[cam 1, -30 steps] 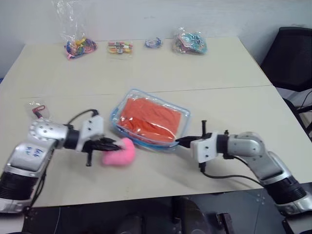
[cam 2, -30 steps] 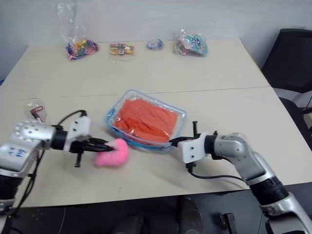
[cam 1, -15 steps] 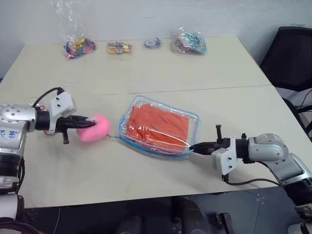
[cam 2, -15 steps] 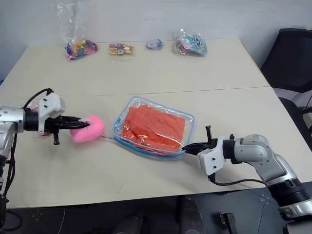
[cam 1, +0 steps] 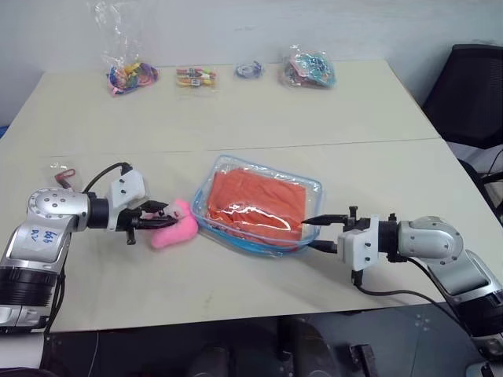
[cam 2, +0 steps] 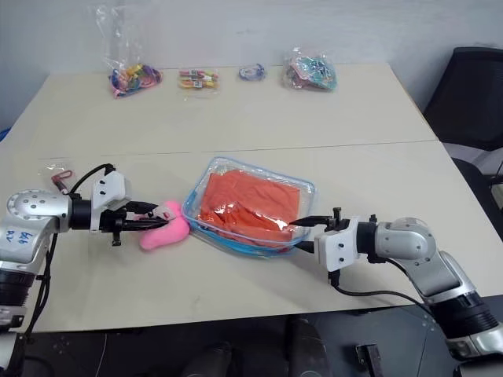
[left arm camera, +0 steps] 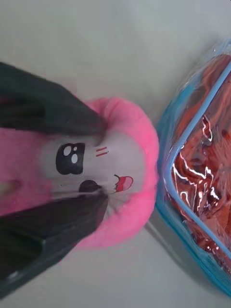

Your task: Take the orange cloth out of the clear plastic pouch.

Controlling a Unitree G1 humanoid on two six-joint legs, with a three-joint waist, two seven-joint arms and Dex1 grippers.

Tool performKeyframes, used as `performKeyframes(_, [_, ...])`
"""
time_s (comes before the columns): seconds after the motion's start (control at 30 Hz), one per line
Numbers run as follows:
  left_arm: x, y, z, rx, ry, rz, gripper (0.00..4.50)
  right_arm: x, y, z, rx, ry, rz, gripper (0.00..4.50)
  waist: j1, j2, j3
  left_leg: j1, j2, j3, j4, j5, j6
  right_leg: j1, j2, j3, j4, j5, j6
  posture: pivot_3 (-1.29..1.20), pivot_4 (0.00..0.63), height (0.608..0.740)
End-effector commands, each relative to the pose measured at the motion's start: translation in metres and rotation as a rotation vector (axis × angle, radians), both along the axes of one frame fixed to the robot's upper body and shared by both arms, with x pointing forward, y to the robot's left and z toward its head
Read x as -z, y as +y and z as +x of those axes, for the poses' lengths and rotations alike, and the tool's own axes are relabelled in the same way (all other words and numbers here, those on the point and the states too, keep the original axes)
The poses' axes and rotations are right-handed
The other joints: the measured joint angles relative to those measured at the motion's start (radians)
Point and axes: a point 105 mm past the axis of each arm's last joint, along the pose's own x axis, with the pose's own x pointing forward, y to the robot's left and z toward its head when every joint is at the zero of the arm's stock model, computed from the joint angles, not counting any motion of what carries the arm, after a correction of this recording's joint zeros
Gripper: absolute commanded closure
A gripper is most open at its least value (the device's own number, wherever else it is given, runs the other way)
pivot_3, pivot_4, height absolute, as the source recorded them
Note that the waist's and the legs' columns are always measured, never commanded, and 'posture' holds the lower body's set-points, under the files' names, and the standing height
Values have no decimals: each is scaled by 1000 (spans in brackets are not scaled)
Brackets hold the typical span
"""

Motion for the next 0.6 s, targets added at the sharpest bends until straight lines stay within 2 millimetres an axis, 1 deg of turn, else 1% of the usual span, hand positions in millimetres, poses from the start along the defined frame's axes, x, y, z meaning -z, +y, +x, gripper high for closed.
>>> performKeyframes(0.03, [-1,2,-1,2,-32,25,1541,-24,-1,-3,67,3,114,785,8,0,0,0,0,0,0,0,0,0,0,0,0,0,0,0,150,740])
performKeyframes(0.1, [-13,9,1,-30,-36,-5,925,-31,-4,-5,117,38,161,107,14,0,0,0,0,0,0,0,0,0,0,0,0,0,0,0,150,740])
performKeyframes(0.13, [-22,11,-2,-23,-24,-41,636,-33,-5,-8,129,67,181,0,16,0,0,0,0,0,0,0,0,0,0,0,0,0,0,0,150,740])
performKeyframes(0.2, [-46,12,-4,-30,-7,-140,636,-38,-4,-17,138,142,231,0,16,0,0,0,-1,0,1,0,0,0,1,0,0,0,0,0,150,740])
performKeyframes(0.27, [-63,11,-4,-35,14,-217,636,-44,-3,-24,143,206,288,0,18,0,0,-1,-2,0,1,0,0,0,1,-1,0,0,0,0,150,740])
performKeyframes(0.37, [-82,-2,-14,60,49,-255,636,-53,1,-34,145,306,376,0,16,0,0,-1,-4,0,1,0,0,0,1,-1,0,0,0,0,150,740])
performKeyframes(0.4, [-84,-5,-15,77,56,-252,636,-55,2,-35,147,324,388,0,15,0,0,-1,-4,0,1,0,0,0,1,-1,0,0,0,0,150,740])
performKeyframes(0.5, [-75,-33,-24,243,14,-86,636,-59,9,-47,127,416,432,0,16,0,0,0,-5,0,0,0,0,0,1,-1,0,0,0,0,150,740])
performKeyframes(0.53, [-66,-42,-24,290,-20,-5,636,-60,11,-51,124,435,439,0,17,0,0,0,-5,0,0,0,0,0,1,-1,0,0,0,0,150,740])
performKeyframes(0.6, [-49,-49,-20,366,-124,177,636,-61,12,-53,136,442,444,0,17,0,0,0,-5,0,0,0,0,1,1,0,0,0,0,0,150,740])
